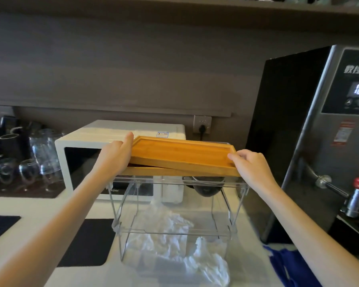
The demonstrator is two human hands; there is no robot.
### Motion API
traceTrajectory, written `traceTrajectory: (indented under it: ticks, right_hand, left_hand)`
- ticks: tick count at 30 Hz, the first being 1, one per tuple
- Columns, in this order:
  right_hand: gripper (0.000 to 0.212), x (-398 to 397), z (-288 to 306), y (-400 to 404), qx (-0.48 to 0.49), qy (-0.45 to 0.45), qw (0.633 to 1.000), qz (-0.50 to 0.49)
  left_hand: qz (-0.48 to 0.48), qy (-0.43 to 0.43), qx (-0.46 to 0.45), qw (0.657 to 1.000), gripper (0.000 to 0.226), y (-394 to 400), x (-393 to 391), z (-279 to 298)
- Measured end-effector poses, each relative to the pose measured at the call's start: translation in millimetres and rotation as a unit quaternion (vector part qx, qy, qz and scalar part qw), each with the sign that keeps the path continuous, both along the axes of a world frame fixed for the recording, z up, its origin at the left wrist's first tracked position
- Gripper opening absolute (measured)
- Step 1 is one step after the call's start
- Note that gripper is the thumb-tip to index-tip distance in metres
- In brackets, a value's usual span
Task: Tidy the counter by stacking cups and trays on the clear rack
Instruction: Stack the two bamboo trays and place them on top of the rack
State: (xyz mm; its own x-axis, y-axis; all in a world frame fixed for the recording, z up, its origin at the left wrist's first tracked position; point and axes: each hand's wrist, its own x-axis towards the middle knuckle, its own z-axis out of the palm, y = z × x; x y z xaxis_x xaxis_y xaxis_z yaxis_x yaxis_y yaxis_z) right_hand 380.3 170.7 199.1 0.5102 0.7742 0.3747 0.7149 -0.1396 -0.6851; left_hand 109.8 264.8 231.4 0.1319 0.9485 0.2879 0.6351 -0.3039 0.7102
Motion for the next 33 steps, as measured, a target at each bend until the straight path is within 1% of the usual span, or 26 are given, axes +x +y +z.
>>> traceTrajectory:
  ticks: [5,8,10,12,13,15,17,19,21,23,29,33]
  right_hand:
    - [0.042,0,-2,0,-0.024,-0.071,0.997,-0.029]
    - [0.044,-3,2,-4,-0.031,-0.121,0.991,-0.044]
    - [0.041,-7,6,-10,0.009,-0.186,0.98,-0.073]
    - [0.038,-9,8,-17,0.087,-0.234,0.964,-0.088]
    - [0.038,-9,8,-20,0.118,-0.242,0.961,-0.069]
    - [0.046,-8,5,-26,0.132,-0.248,0.96,0.008]
    - [0.051,-10,-2,-31,0.115,-0.258,0.956,0.076]
    - [0.051,-13,-9,-33,0.106,-0.276,0.95,0.099]
    - [0.055,-14,-14,-33,0.107,-0.291,0.946,0.098]
    - [0.059,-14,-16,-34,0.109,-0.291,0.946,0.094]
    - [0.039,-9,-14,-32,0.106,-0.301,0.945,0.071]
    - [0.035,-5,-10,-30,0.098,-0.318,0.94,0.072]
  left_hand:
    - [-0.009,0.056,-0.022,0.998,0.064,1,0,8]
    - [-0.034,0.105,-0.022,0.994,0.058,3,-4,11]
    - [-0.042,0.118,0.002,0.992,0.054,5,-10,9]
    - [-0.042,0.123,0.067,0.989,0.049,5,-18,2]
    - [-0.05,0.122,0.109,0.985,0.048,3,-23,-2]
    - [-0.093,0.122,0.185,0.971,0.048,0,-30,-11]
    - [-0.13,0.149,0.21,0.957,0.053,-2,-36,-21]
    - [-0.123,0.175,0.205,0.955,0.063,-2,-37,-30]
    - [-0.1,0.161,0.19,0.963,0.063,-4,-36,-34]
    - [-0.093,0.13,0.181,0.971,0.056,-7,-34,-36]
    - [-0.078,0.093,0.197,0.973,0.041,-13,-33,-34]
    - [-0.063,0.101,0.211,0.97,0.037,-14,-33,-34]
